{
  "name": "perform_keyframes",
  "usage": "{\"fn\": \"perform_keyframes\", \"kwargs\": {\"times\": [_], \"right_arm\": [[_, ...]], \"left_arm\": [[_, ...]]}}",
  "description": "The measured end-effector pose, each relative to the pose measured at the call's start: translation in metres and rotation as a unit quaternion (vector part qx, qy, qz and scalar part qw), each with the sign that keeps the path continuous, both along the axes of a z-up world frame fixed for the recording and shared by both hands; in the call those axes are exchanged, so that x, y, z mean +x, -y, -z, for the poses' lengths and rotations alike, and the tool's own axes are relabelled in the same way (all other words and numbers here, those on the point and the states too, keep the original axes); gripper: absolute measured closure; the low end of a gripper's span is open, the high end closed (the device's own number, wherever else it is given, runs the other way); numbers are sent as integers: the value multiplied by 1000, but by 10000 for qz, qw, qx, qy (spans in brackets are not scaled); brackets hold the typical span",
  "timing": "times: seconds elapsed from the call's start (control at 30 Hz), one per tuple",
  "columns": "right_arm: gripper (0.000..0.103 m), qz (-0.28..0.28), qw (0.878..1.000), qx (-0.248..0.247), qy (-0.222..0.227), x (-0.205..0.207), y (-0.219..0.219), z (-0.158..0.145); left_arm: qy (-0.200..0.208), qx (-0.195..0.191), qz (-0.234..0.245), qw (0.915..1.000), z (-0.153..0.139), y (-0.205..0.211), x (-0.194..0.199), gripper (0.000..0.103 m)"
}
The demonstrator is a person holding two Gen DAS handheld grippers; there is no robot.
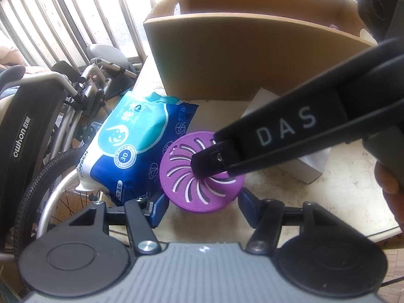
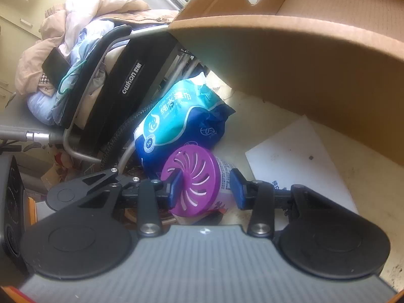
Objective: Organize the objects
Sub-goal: 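Grasp the purple air-freshener canister with the right gripper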
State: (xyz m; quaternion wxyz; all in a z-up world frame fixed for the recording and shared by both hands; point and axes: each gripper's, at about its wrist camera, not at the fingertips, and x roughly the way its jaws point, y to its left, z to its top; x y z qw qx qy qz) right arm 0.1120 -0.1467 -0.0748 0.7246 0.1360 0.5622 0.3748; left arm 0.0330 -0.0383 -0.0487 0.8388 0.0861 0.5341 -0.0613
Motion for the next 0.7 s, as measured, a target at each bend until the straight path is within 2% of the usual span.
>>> {"fn": "perform_keyframes", "kwargs": {"times": [0.2,0.37,0.53,0.7], "right_arm": [[65,136,9998,77,110,-6,6,-17],[65,336,9982,-2,502,-16,21,-45],[65,737,9946,-127,717,-22,52,-66],[65,1106,9907,-271,745,-19,80,-69]], "left_arm": [[217,22,48,9998,-17,3,-7,41],[513,-365,73,9980,-37,8,-8,41],[763,-514,522,9944,-50,31,-5,40],[821,-585,922,9906,-49,57,2,40]]}}
